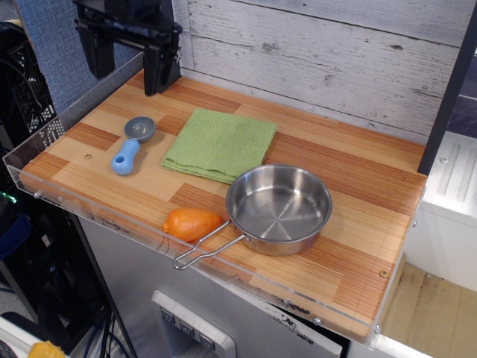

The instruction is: Place the spoon at the left of the green piece of cloth.

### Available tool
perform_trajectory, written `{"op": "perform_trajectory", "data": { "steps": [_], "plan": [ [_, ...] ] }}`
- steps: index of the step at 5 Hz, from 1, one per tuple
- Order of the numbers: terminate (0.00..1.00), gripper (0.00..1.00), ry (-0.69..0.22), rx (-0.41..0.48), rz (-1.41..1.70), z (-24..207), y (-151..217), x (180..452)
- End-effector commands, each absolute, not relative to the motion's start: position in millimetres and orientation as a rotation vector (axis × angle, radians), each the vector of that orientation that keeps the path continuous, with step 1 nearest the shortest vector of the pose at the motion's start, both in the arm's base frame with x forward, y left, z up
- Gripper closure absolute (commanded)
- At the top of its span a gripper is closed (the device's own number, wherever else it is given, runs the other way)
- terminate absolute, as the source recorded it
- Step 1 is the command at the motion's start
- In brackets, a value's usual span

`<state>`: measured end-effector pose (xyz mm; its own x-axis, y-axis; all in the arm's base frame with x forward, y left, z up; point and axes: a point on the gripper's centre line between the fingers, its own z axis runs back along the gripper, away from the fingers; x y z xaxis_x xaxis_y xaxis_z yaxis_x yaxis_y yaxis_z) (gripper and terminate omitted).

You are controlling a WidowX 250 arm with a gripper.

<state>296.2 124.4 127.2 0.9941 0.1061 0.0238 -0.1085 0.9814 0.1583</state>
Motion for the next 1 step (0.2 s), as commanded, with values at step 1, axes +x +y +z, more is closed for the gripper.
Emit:
{"op": "perform_trajectory", "data": {
  "steps": [1],
  "plan": [
    [1.00,0.00,-0.037,0.117,-0.026,162.7,116.6,297.9]
  ]
}}
